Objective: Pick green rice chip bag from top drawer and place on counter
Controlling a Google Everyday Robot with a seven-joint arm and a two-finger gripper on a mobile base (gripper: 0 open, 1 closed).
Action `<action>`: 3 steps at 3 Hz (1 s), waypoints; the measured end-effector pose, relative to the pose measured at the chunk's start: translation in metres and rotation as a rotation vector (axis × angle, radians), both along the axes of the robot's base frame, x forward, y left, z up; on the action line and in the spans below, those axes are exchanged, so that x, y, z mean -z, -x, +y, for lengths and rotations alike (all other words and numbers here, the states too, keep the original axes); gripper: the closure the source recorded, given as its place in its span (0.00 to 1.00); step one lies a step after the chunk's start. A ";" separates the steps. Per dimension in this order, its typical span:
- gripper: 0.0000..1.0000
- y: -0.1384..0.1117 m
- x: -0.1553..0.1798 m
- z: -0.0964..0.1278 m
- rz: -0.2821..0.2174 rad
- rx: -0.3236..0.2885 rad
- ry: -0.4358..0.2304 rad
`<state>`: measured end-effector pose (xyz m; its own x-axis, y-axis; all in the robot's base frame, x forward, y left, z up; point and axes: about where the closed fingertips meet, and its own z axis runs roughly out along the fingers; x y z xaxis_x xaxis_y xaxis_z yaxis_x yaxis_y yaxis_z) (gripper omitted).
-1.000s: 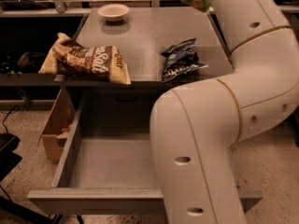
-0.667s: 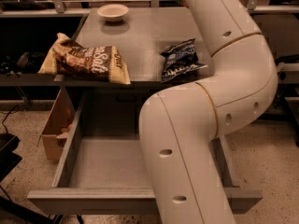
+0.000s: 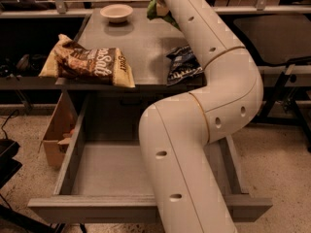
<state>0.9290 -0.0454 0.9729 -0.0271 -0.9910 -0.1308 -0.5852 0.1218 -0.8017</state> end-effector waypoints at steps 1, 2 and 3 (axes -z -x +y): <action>0.82 -0.001 0.004 0.001 0.005 0.009 -0.011; 0.51 -0.001 0.004 0.001 0.005 0.009 -0.011; 0.28 -0.001 0.004 0.001 0.005 0.009 -0.011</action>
Offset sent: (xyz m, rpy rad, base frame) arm 0.0010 0.0007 -0.0038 0.0114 0.0053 -0.0091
